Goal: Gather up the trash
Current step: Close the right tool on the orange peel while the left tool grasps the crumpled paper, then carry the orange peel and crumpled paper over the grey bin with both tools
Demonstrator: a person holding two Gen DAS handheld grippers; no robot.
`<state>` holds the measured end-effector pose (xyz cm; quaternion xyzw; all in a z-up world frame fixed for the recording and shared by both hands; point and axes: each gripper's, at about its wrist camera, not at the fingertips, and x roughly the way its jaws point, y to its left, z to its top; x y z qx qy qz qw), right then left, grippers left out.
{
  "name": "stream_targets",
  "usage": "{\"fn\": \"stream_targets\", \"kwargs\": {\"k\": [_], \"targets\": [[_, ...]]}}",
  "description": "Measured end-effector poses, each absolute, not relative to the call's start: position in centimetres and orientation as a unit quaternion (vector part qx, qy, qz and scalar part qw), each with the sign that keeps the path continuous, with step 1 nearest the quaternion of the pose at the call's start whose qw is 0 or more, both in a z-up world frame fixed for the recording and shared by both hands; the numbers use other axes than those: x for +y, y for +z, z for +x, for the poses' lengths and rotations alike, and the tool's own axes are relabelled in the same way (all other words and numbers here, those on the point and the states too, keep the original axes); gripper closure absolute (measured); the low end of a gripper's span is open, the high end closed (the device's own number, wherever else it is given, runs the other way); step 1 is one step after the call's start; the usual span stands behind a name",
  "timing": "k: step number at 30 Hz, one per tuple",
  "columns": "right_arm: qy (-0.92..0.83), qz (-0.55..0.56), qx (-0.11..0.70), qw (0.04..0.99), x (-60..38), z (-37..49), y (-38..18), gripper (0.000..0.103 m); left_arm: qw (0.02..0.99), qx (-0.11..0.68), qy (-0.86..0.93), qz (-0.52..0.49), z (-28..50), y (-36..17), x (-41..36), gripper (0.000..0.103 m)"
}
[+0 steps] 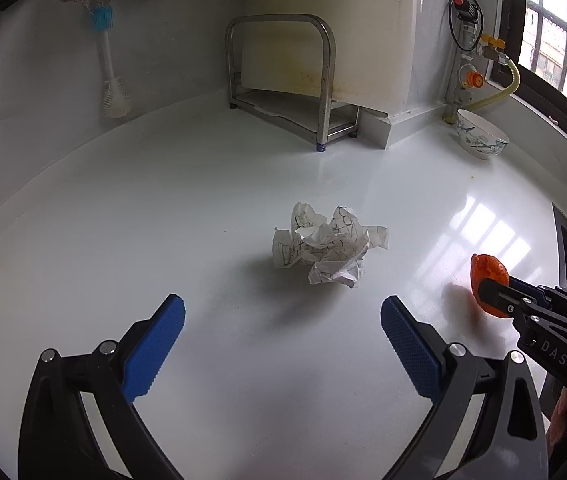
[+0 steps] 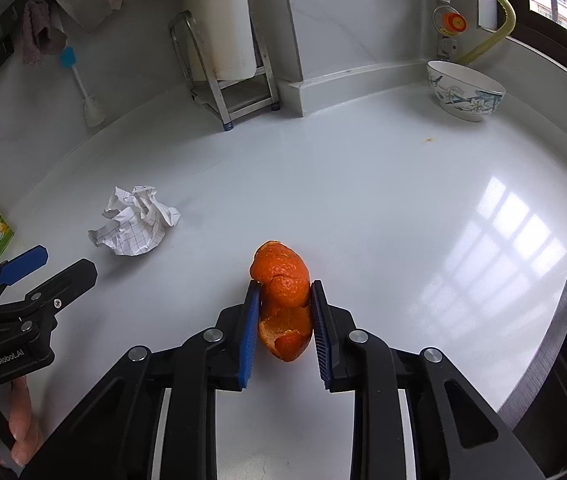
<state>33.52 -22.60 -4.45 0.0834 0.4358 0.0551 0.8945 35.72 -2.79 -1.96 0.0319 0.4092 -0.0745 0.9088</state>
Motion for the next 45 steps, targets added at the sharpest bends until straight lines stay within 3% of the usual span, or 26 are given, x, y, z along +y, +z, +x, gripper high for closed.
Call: {"fn": "stream_targets", "kwargs": {"k": [17, 18, 20, 21, 23, 26, 45], "targets": [[0.074, 0.118, 0.427, 0.893, -24.4, 33.2, -3.8, 0.079, 0.894, 0.443, -0.058, 0.036, 41.5, -4.6, -5.1, 0.009], [0.074, 0.117, 0.427, 0.894, -24.3, 33.1, -3.9, 0.079, 0.894, 0.442, -0.056, 0.033, 41.8, -4.5, -5.1, 0.012], [0.075, 0.117, 0.427, 0.893, -24.2, 33.0, -4.0, 0.079, 0.889, 0.453, -0.058, 0.028, 42.2, -4.9, -4.9, 0.04], [0.076, 0.118, 0.427, 0.893, -24.2, 33.0, -4.0, 0.079, 0.89, 0.452, -0.057, 0.025, 42.1, -4.8, -4.8, 0.041], [0.077, 0.119, 0.427, 0.893, -24.1, 32.8, -4.0, 0.079, 0.891, 0.449, -0.06, 0.023, 41.8, -4.6, -4.7, 0.06], [0.08, 0.119, 0.424, 0.894, -23.9, 32.3, -4.0, 0.079, 0.892, 0.447, -0.06, 0.024, 41.1, -4.5, -4.4, 0.07], [0.098, 0.116, 0.409, 0.9, -20.1, 23.3, -2.4, 0.079, 0.917, 0.394, -0.053, 0.044, 27.1, -0.4, -2.3, 0.072]]}}
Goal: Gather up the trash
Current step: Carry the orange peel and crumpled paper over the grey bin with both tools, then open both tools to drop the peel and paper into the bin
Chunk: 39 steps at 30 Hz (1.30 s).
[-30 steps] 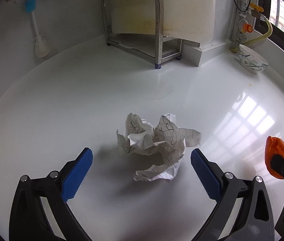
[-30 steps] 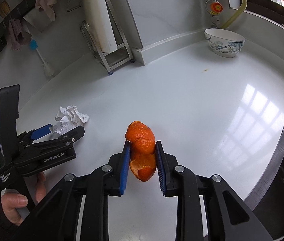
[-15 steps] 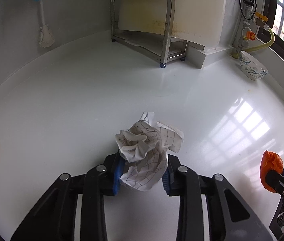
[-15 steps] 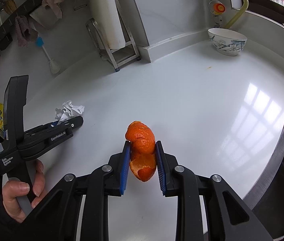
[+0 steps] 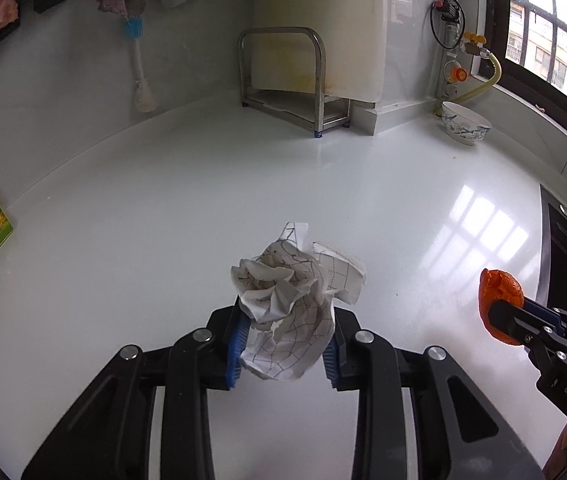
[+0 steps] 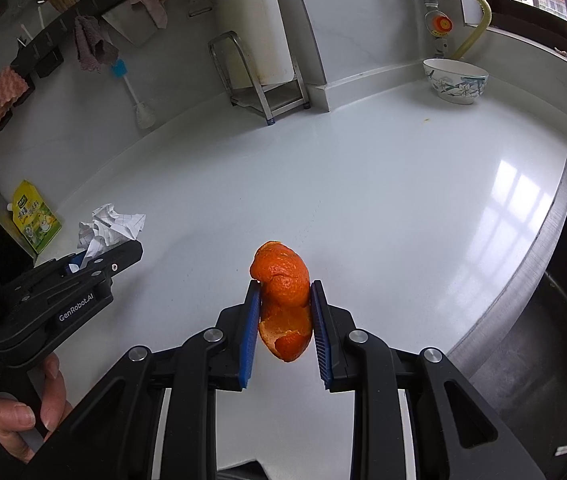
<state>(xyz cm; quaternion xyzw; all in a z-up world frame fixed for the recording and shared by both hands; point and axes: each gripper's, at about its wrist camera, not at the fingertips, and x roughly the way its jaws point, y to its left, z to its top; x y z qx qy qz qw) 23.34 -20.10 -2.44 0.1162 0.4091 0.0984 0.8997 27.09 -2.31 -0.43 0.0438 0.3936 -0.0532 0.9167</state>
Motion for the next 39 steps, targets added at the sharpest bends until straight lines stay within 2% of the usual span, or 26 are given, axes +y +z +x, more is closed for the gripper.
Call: {"fn": "stream_targets", "kwargs": {"k": [11, 25, 33, 35, 36, 37, 38, 39], "targets": [[0.093, 0.119, 0.378, 0.913, -18.9, 12.6, -0.4, 0.079, 0.922, 0.376, -0.073, 0.058, 16.3, 1.4, -2.5, 0.072], [0.066, 0.148, 0.403, 0.901, -19.3, -2.2, -3.4, 0.078, 0.898, 0.42, -0.118, 0.053, 3.7, -1.6, -2.7, 0.07], [0.075, 0.156, 0.439, 0.882, -19.0, -4.6, -7.2, 0.076, 0.884, 0.448, -0.127, 0.049, 2.1, -4.7, -2.8, 0.061], [0.075, 0.156, 0.439, 0.882, -18.9, -4.8, -7.4, 0.075, 0.883, 0.45, -0.126, 0.048, 1.9, -5.0, -2.7, 0.05], [0.074, 0.157, 0.438, 0.882, -18.9, -4.9, -7.4, 0.071, 0.884, 0.449, -0.125, 0.047, 1.8, -5.0, -2.5, 0.045], [0.073, 0.157, 0.436, 0.883, -18.9, -5.0, -7.4, 0.064, 0.885, 0.445, -0.124, 0.046, 1.7, -4.9, -2.3, 0.035], [0.072, 0.157, 0.434, 0.884, -18.9, -5.0, -7.3, 0.059, 0.888, 0.441, -0.123, 0.044, 1.5, -4.8, -2.1, 0.03], [0.07, 0.156, 0.43, 0.887, -18.9, -5.1, -7.2, 0.052, 0.89, 0.438, -0.121, 0.044, 1.4, -4.7, -2.0, 0.03]]}}
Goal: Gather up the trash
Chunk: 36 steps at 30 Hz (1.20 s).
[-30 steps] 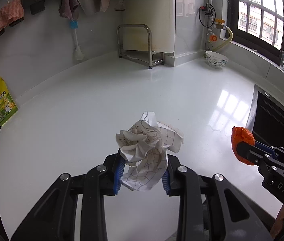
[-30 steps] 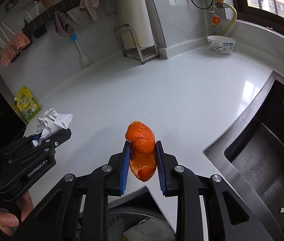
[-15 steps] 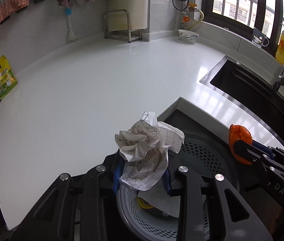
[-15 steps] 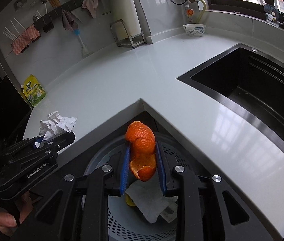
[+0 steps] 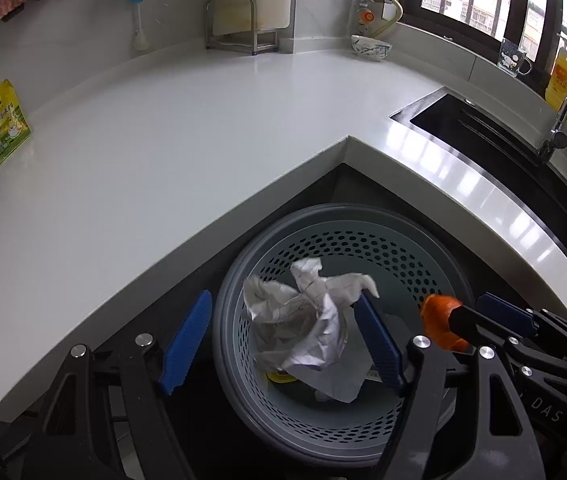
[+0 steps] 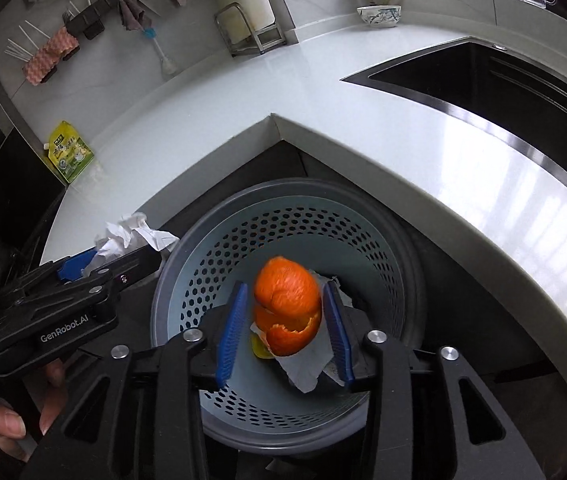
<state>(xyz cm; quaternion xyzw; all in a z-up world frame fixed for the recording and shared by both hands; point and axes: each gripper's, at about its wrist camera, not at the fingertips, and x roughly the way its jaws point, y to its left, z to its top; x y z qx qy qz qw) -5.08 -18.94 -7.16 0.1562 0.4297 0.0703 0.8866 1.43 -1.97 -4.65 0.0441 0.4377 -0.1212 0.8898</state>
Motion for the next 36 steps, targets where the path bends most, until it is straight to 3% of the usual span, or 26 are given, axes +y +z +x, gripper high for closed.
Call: {"fn": "stream_targets", "kwargs": {"k": [6, 10, 25, 36], "targets": [[0.052, 0.157, 0.423, 0.891, -19.5, -5.1, -6.8, 0.049, 0.892, 0.438, -0.107, 0.035, 1.5, -4.4, -1.0, 0.03], [0.05, 0.159, 0.426, 0.889, -19.5, -5.0, -7.1, 0.048, 0.893, 0.437, -0.102, 0.034, 1.4, -4.3, -0.9, 0.024], [0.059, 0.151, 0.423, 0.891, -18.8, -5.4, -6.6, 0.041, 0.895, 0.437, -0.09, 0.027, 0.9, -4.0, -0.4, 0.024], [0.056, 0.142, 0.421, 0.894, -18.7, -5.3, -6.2, 0.039, 0.895, 0.436, -0.085, 0.024, 0.9, -3.9, -0.2, 0.016]]}}
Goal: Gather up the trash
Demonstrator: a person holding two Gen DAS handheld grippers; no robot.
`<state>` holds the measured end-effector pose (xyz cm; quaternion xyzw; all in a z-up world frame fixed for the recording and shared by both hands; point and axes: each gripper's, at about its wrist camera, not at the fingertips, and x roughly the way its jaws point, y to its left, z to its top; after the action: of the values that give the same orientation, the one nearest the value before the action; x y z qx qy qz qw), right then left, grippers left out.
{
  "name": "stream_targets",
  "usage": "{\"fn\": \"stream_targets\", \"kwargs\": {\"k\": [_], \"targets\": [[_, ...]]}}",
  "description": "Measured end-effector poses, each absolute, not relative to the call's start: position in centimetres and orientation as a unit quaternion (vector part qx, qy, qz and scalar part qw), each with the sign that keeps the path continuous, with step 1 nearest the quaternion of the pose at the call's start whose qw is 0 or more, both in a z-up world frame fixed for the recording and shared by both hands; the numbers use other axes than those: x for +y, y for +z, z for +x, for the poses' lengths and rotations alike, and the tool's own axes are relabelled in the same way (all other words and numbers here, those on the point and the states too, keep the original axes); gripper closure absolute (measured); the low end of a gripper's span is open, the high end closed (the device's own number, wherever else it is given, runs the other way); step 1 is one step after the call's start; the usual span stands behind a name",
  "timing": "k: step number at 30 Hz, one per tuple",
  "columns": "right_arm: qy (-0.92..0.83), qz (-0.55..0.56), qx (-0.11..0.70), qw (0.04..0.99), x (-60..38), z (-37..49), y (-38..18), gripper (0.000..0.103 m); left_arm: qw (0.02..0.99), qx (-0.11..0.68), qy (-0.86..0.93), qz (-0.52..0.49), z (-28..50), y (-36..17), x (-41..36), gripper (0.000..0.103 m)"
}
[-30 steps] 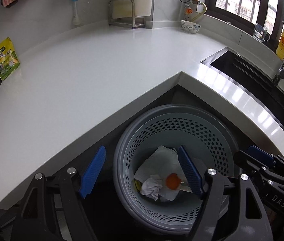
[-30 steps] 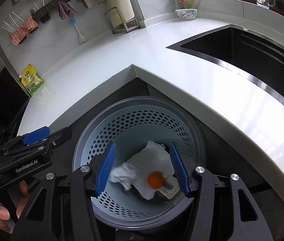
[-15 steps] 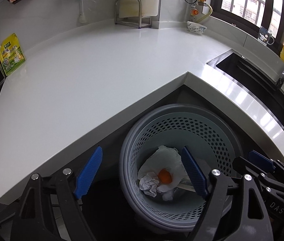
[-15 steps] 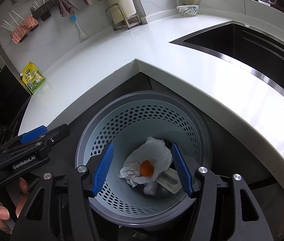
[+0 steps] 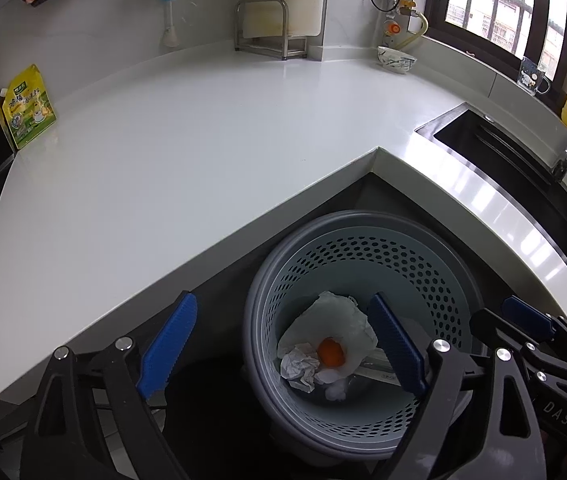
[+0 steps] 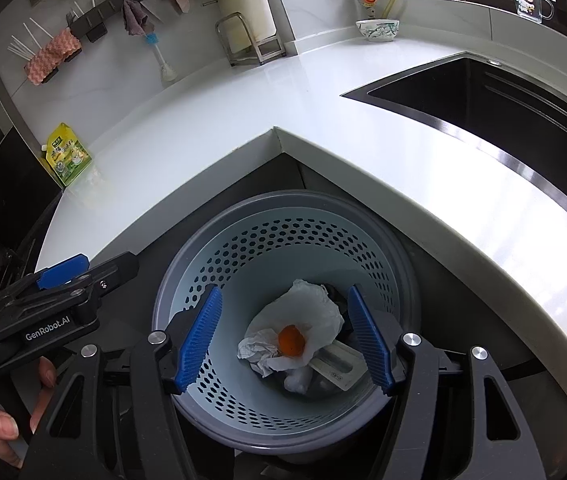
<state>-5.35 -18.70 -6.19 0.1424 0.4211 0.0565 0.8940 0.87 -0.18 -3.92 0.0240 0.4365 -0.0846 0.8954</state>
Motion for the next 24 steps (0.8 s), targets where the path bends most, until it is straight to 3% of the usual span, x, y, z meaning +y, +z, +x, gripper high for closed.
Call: {"fn": "stream_targets", "kwargs": {"k": [11, 24], "targets": [[0.054, 0.139, 0.42, 0.895, -18.81, -5.28, -6.11, 0.039, 0.897, 0.435, -0.078, 0.021, 0.74, -3.77, 0.05, 0.007], [0.055, 0.13, 0.421, 0.896, -18.42, -5.32, -6.07, 0.038, 0.896, 0.441, -0.056, 0.021, 0.85, -3.91, 0.53, 0.007]]}}
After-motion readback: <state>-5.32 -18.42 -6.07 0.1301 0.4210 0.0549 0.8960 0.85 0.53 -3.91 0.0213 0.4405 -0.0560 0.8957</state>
